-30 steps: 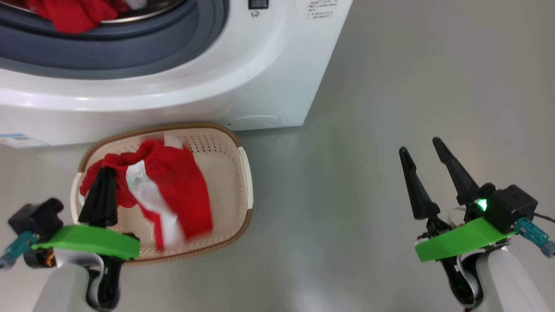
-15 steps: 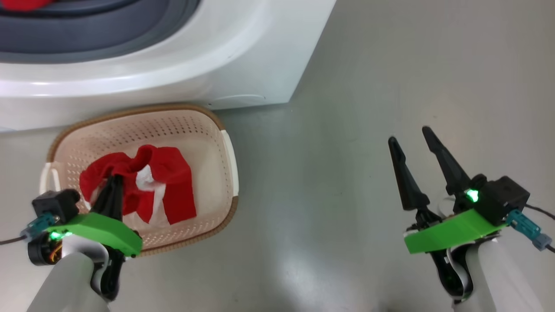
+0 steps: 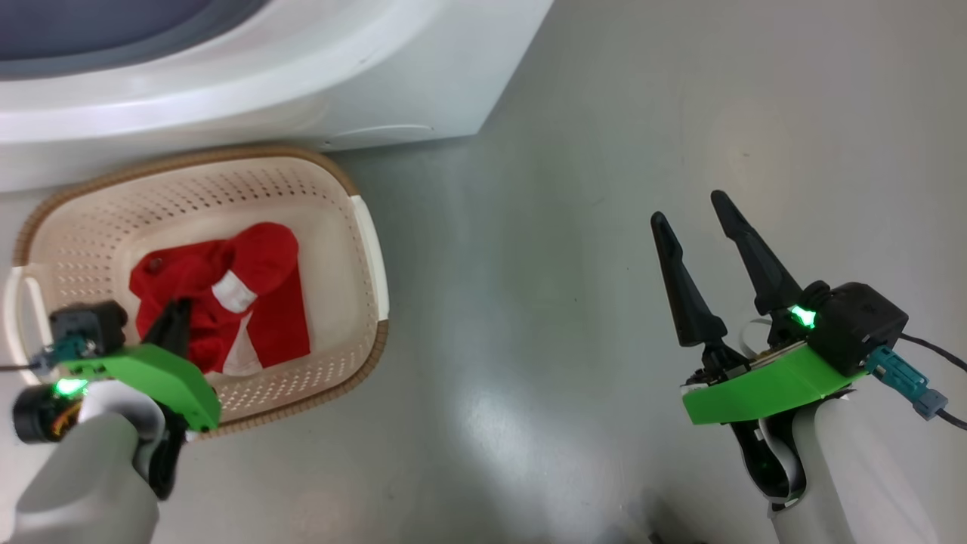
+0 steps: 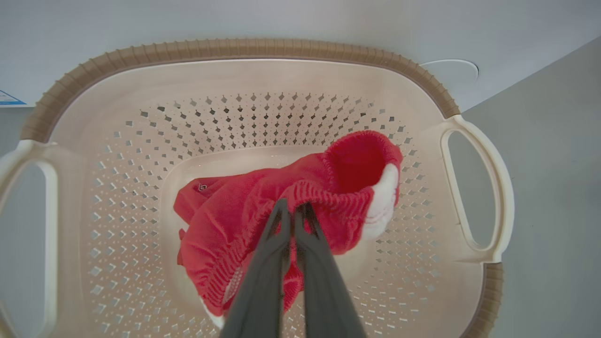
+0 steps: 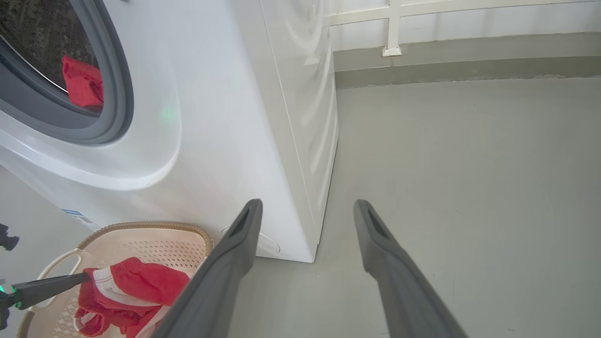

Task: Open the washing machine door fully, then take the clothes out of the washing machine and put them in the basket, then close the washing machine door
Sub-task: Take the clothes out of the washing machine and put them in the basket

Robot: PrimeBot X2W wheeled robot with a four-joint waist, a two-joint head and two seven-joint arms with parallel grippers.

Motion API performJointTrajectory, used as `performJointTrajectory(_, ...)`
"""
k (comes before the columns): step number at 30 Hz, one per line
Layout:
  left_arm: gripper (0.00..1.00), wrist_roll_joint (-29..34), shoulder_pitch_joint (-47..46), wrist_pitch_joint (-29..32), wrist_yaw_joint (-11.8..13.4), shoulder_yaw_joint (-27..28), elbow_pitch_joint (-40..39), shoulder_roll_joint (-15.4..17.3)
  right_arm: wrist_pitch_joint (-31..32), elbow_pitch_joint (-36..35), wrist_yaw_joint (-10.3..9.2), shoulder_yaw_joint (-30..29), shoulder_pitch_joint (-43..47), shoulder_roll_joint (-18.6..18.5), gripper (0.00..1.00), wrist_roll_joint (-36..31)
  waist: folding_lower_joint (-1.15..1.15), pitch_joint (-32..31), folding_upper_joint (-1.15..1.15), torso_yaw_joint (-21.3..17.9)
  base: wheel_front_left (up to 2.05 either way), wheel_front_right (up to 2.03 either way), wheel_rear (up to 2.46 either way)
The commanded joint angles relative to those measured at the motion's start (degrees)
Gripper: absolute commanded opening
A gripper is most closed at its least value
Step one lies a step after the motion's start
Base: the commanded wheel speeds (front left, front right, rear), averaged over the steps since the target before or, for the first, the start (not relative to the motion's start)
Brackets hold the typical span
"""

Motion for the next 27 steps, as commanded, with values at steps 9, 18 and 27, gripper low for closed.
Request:
performJointTrajectory(9,0.25,-6.51,-3.98,-0.34,-0.17,-4.93,3.77,3.6,-0.27,-1.55,0.09,1.13,0.12,0.41,1.0,-1.61,0.0,1.44,0.0,-0.93,0.0,0.0,0.0)
performJointTrajectory(18,1.0,-10.35,-3.87,-0.34,-0.17,-6.79,2.33,3.75,-0.27,-0.93,0.09,0.89,-0.03,-0.06,1.0,-1.72,0.0,-0.35,0.0,0.66,0.0,0.0,0.0)
performJointTrajectory(27,1.0,-9.63,-1.45,-0.34,-0.17,-2.99,-2.99,4.17,-0.27,0.06,0.09,0.31,0.79,-1.31,1.0,-1.22,0.0,-5.04,0.0,2.77,0.0,0.0,0.0)
